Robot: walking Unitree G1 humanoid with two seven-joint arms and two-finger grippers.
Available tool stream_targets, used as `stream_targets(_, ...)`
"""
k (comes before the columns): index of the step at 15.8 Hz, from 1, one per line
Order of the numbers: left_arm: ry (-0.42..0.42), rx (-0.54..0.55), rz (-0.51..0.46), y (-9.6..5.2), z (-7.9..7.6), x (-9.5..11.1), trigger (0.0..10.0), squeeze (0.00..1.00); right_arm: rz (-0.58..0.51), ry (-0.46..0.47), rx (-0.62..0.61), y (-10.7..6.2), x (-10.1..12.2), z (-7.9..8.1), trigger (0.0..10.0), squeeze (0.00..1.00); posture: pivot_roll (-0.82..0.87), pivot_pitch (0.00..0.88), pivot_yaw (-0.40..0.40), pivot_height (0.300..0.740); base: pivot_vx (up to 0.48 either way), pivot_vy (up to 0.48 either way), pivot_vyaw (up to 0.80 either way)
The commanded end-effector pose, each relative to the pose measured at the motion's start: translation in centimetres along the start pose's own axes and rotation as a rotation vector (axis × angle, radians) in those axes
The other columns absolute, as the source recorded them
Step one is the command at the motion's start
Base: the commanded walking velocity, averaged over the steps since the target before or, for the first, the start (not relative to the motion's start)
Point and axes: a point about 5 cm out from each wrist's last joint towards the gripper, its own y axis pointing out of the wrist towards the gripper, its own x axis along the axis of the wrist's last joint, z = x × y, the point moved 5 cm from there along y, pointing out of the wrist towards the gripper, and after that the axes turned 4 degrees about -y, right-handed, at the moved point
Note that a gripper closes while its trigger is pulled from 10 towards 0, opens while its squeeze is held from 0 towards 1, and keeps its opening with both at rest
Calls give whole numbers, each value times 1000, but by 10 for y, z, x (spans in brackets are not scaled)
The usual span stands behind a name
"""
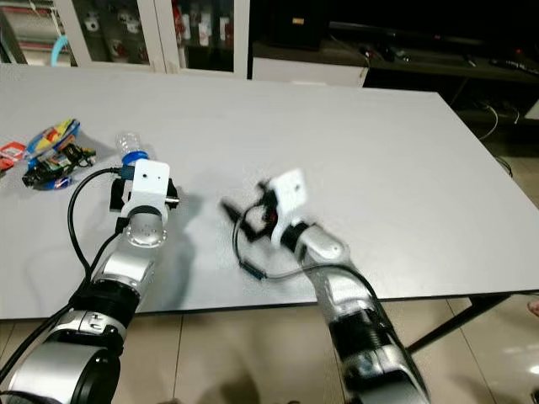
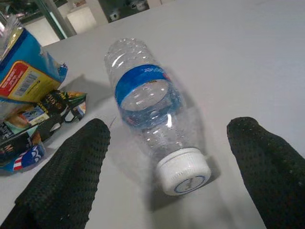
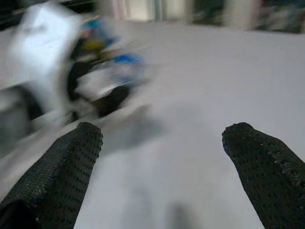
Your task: Picking trash to rubbish bin
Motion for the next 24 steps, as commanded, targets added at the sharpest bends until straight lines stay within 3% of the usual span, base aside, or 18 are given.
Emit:
stream_targets(1,1,4,-10,-2,-4,4,10000,0,1,6,107,-4,3,13,10000,0,-60,33,-114,740,0,0,0)
stream_targets(3,-2,3,-15,-1,-4,6,10000,0,3,15,194,-10,3,26,10000,0,-60,33,-114,740,0,0,0)
stream_targets(12,-5,16,33,-1,-2,-4,10000,0,6,15,205,-12,8,29,10000,0,-61,32,-112,740,0,0,0)
stream_targets(17,47,55,132,-3,6,-27,10000,0,-3,29,221,-12,11,32,10000,0,-61,31,-114,740,0,0,0)
stream_targets(23,13,29,257,-9,1,-53,10000,0,-4,33,222,-12,12,33,10000,0,-63,34,-116,740,0,0,0)
stream_targets(24,-39,24,293,-10,0,-59,10000,0,-4,35,219,-12,12,33,10000,0,-64,34,-114,740,0,0,0)
